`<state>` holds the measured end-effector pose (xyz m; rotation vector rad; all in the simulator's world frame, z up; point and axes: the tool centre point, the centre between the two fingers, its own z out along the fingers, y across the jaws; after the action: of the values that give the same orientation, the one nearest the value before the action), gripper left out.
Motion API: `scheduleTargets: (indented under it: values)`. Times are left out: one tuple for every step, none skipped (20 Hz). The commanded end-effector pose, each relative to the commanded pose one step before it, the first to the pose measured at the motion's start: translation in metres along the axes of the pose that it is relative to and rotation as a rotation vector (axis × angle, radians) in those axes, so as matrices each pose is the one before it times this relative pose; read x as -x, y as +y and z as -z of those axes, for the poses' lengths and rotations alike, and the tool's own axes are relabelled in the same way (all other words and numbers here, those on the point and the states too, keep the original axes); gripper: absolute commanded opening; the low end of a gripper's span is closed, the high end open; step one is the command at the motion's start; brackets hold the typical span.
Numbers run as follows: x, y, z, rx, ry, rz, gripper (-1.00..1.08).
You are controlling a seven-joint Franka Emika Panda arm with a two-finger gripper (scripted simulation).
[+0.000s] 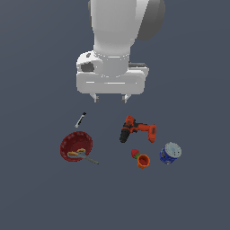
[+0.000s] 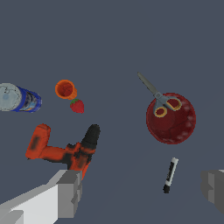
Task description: Pick up a designated object from a clutter of objects.
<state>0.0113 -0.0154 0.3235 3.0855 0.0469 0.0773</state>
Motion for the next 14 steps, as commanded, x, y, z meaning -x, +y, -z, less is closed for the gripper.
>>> scheduleTargets:
  values:
    - [-0.00554, -0.00478, -0.00901, -0.00164, -0.00249, 0.00174, 1.00]
    - [-0.00287, -0.00241, -0.00450, -0.00102, -0.00092, 0.00070, 1.00]
    - [-0.00306, -0.00263, -0.00495, -0.00099, -0.00094, 0.00071, 1.00]
    - [-0.00323, -0.00287, -0.00540, -0.00099, -0.00095, 0.00071, 1.00]
    - [-0.00344, -0.00315, -0.00595, -0.00119, -0.00112, 0.00081, 1.00]
    - [-0.00364, -0.00344, -0.00655, -0.00146, -0.00133, 0.00093, 1.00]
    - [-0.00374, -0.00370, -0.00699, -0.00141, -0.00126, 0.00085, 1.00]
    - [-0.00389, -0.00399, -0.00762, -0.00165, -0.00146, 0.00094, 1.00]
    - [-0.00395, -0.00427, -0.00813, -0.00167, -0.00146, 0.00090, 1.00]
    - [-0.00403, -0.00457, -0.00877, -0.00189, -0.00163, 0.00095, 1.00]
    - [-0.00406, -0.00487, -0.00938, -0.00205, -0.00174, 0.00095, 1.00]
    - [-0.00392, -0.00499, -0.00968, -0.00213, -0.00179, 0.00091, 1.00]
    - [-0.00373, -0.00503, -0.00986, -0.00227, -0.00189, 0.00088, 1.00]
    - [-0.00349, -0.00506, -0.00992, -0.00218, -0.00180, 0.00077, 1.00]
